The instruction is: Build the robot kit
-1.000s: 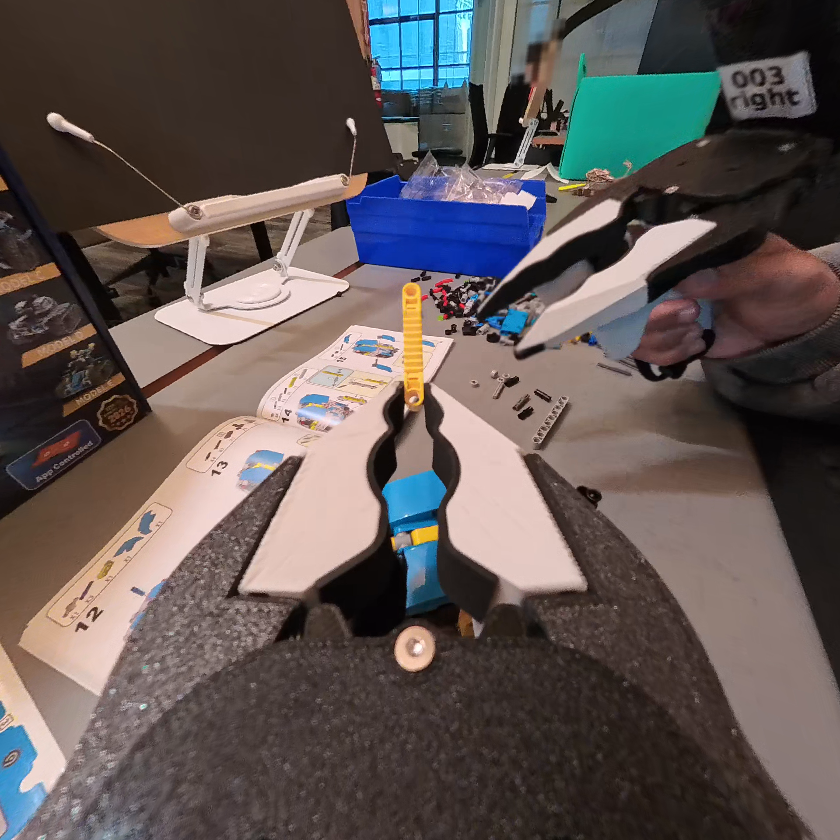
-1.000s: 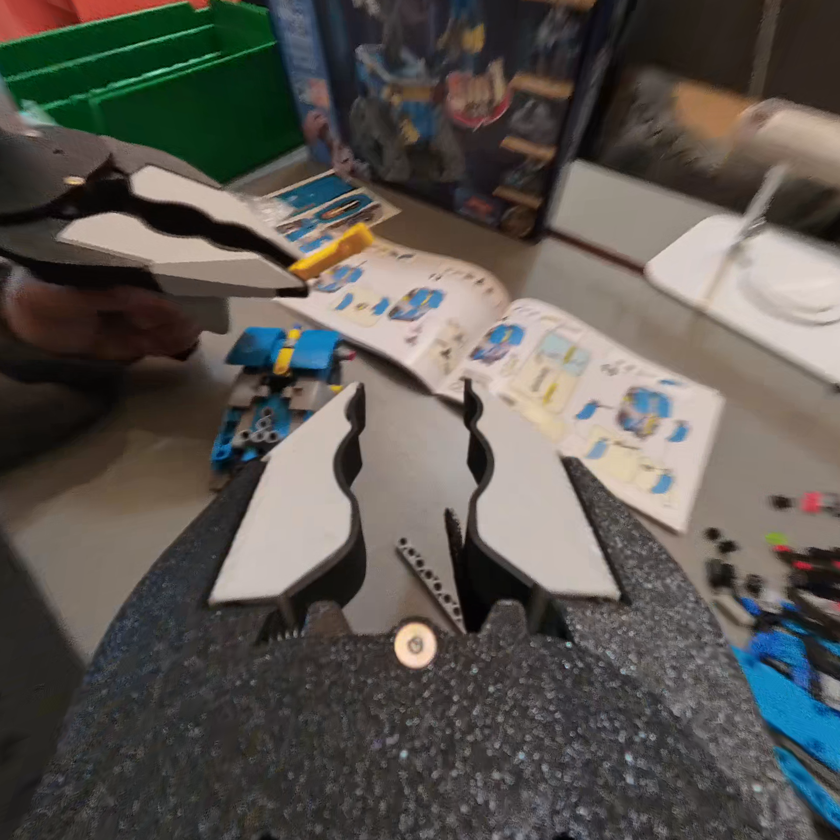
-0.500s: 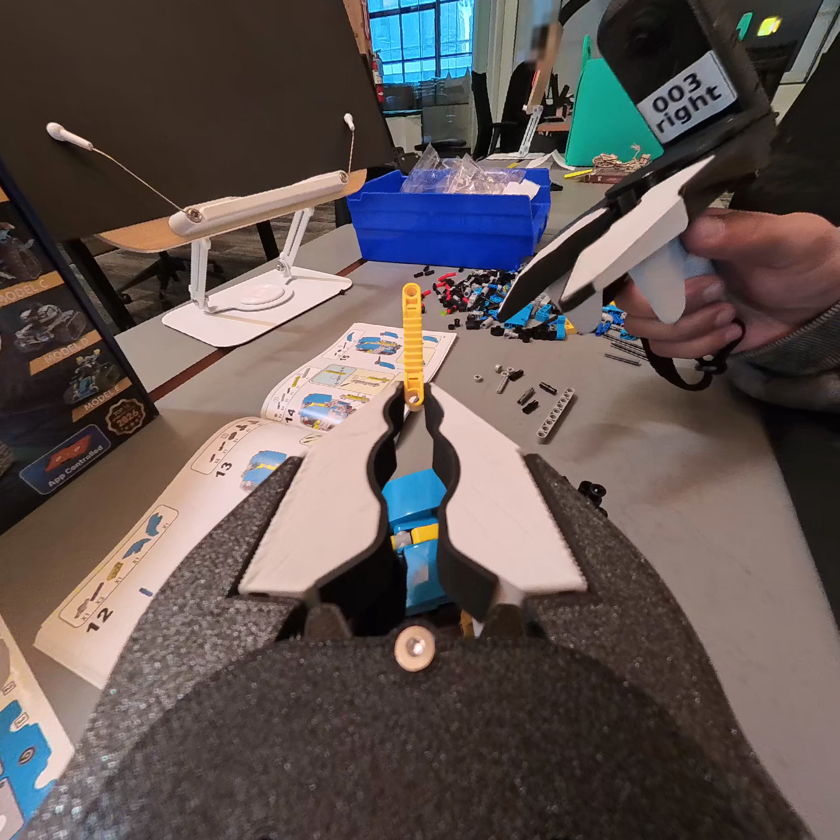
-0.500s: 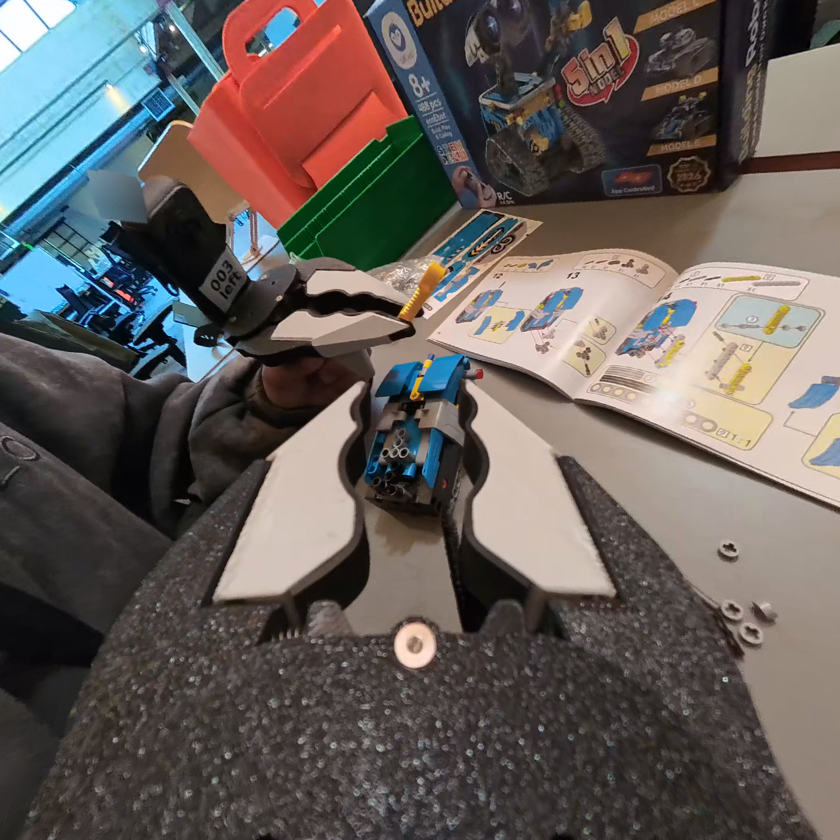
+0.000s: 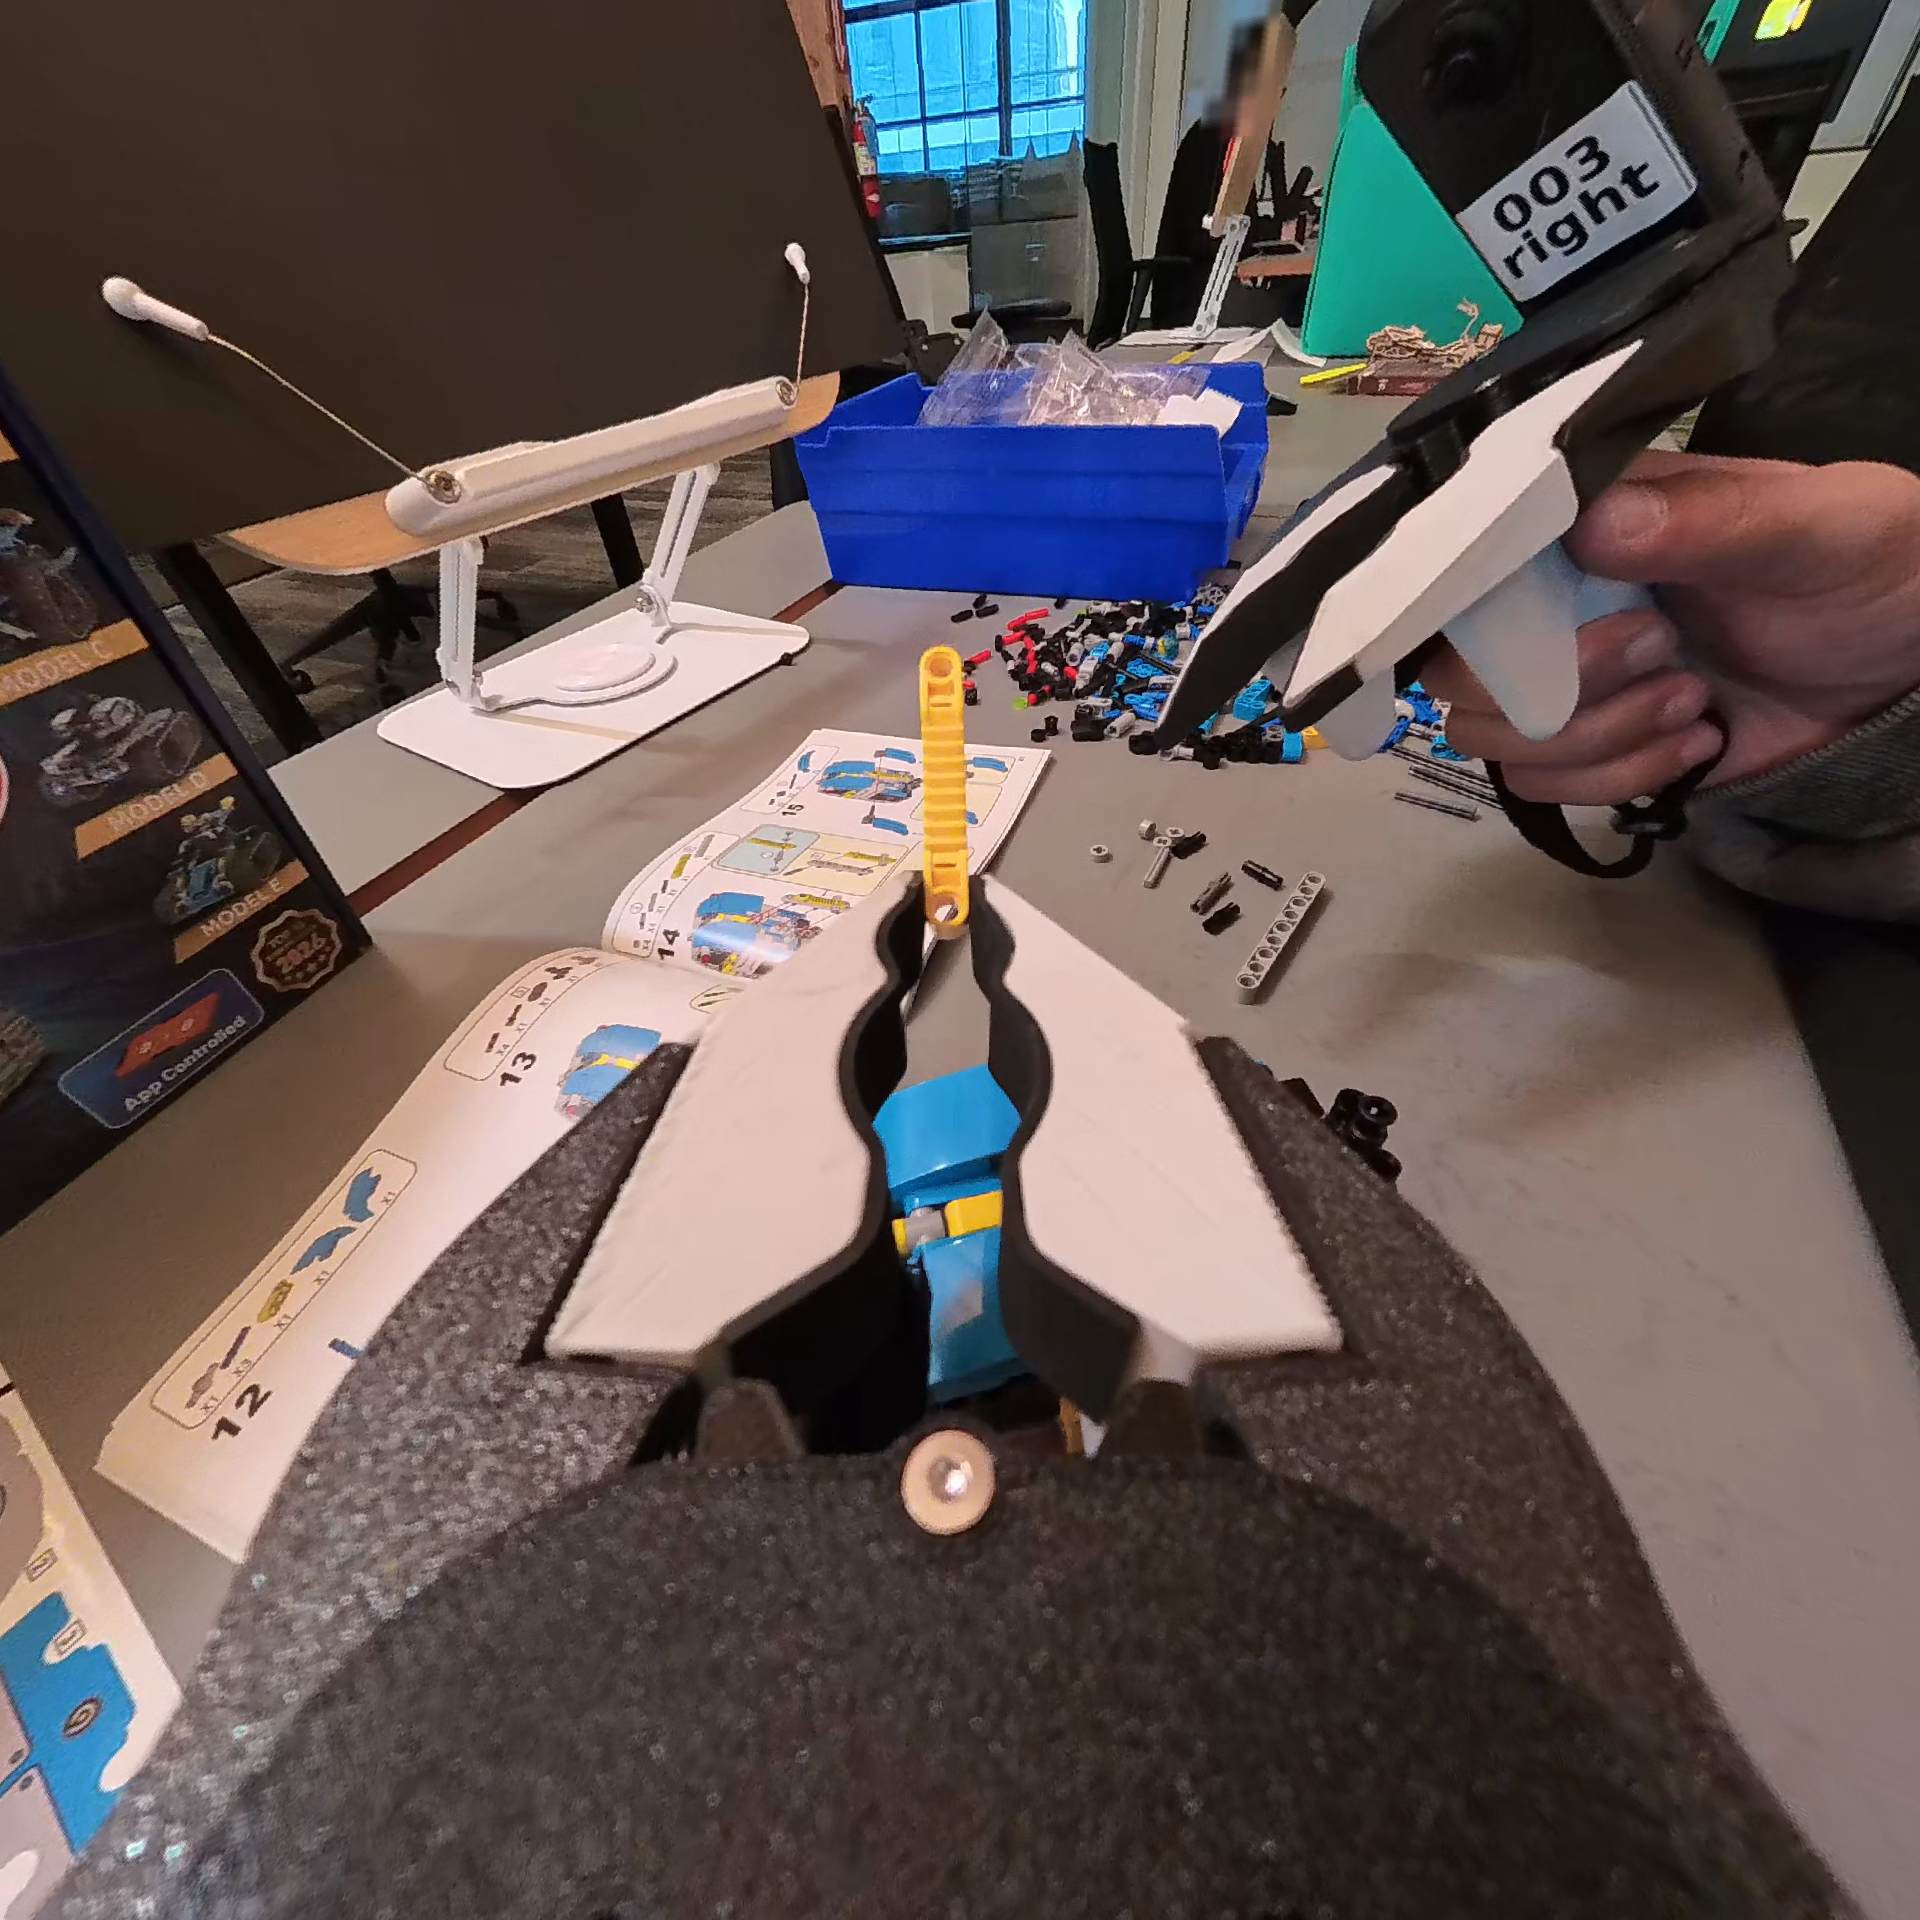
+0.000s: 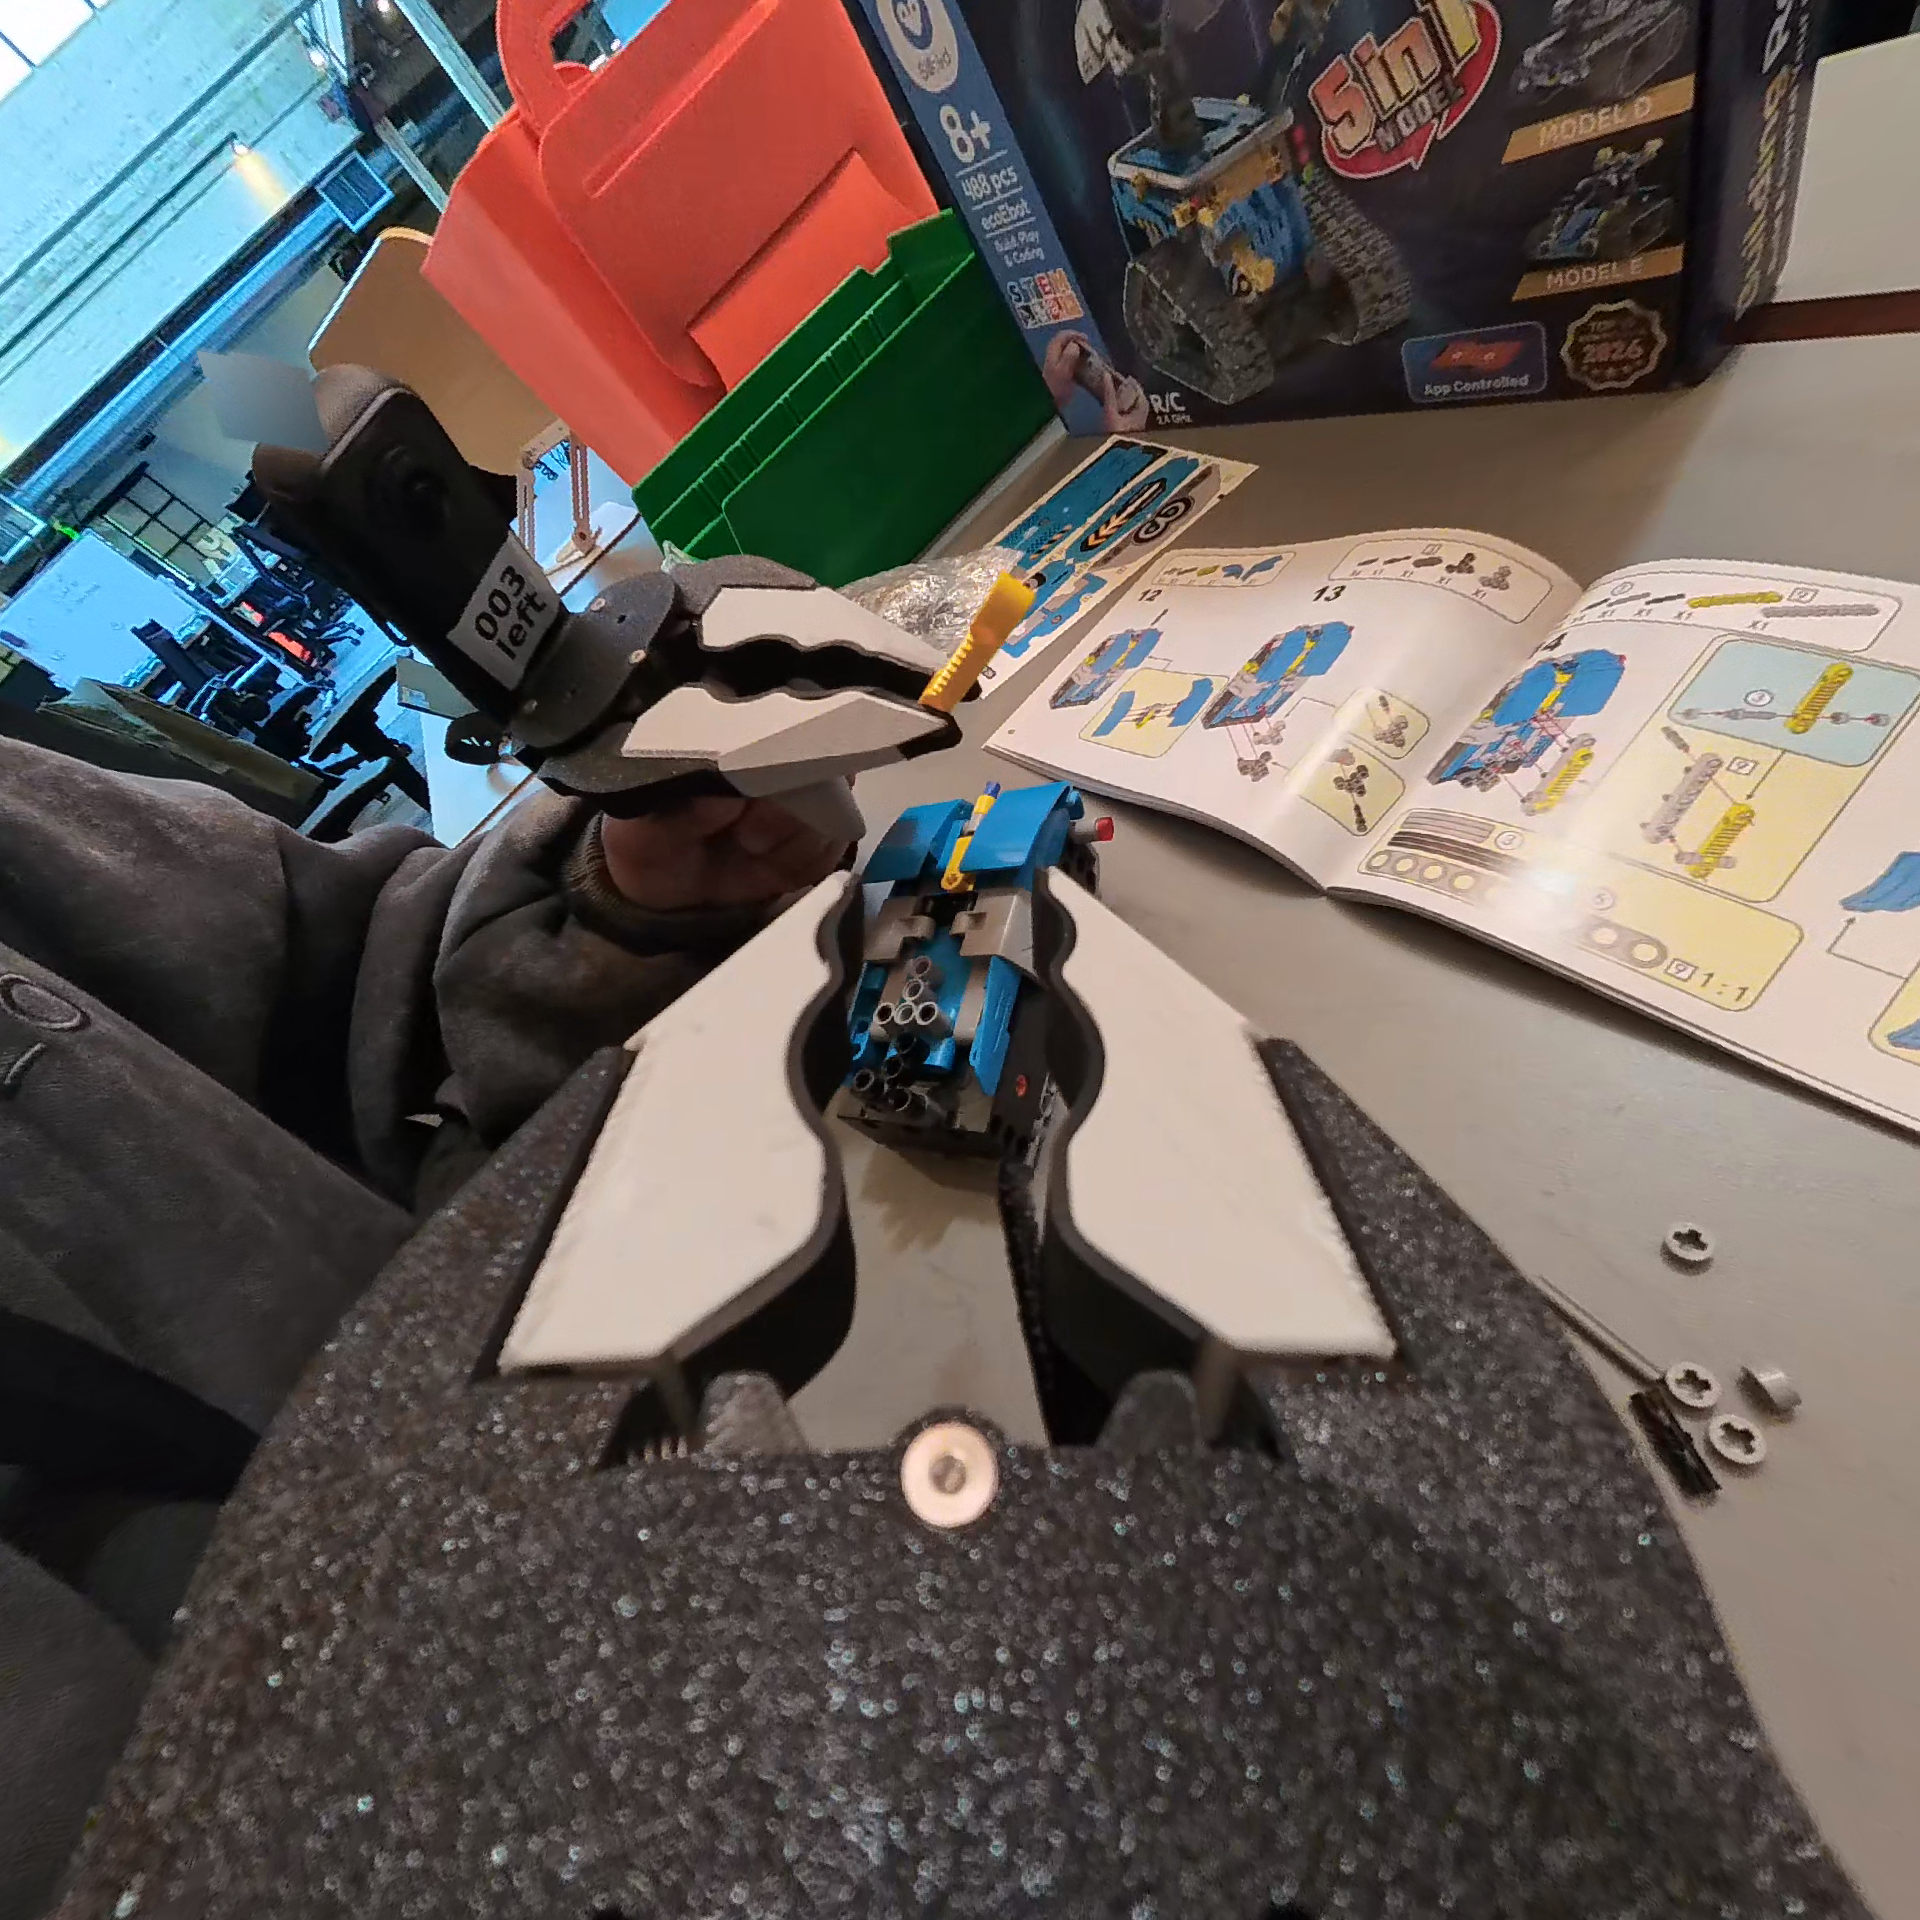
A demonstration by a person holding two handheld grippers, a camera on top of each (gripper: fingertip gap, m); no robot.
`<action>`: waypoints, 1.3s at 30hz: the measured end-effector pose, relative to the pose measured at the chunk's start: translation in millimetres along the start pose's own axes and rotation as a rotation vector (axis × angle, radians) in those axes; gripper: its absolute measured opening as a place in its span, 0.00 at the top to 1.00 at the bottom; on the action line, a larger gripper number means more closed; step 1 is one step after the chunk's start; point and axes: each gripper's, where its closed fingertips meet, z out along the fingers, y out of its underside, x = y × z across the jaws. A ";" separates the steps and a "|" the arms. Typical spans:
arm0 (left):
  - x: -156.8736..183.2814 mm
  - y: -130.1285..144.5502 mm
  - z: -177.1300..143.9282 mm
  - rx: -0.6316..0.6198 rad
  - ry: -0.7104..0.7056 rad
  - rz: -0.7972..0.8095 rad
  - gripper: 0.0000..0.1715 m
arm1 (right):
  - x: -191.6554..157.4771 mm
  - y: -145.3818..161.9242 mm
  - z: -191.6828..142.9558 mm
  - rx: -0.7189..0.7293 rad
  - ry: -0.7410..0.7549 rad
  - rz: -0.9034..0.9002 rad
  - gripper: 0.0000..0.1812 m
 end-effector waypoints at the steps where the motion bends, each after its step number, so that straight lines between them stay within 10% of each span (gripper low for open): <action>1: -0.2 0.1 -0.1 0.000 0.000 0.000 0.96 | 0.1 0.2 0.1 -0.001 0.000 0.002 0.83; 13: -13.7 1.5 -3.0 -0.009 -0.053 0.002 0.95 | 6.8 0.1 -3.0 -0.004 0.030 0.003 0.83; 22: -70.0 29.5 -14.6 -0.094 -0.168 -0.240 0.96 | 81.5 -9.7 -48.6 0.009 0.552 -0.177 0.83; 27: -65.4 22.8 -15.4 -0.065 -0.149 -0.237 0.96 | 94.9 -8.2 -58.9 -0.011 0.601 -0.168 0.87; 33: 23.9 -17.2 -7.0 -0.032 0.031 0.034 0.96 | 115.7 9.0 -87.9 -0.142 0.560 -0.181 0.91; 39: 139.6 -0.8 6.8 -0.163 0.309 0.037 0.96 | 107.5 52.4 -69.8 -0.369 0.382 -0.207 0.84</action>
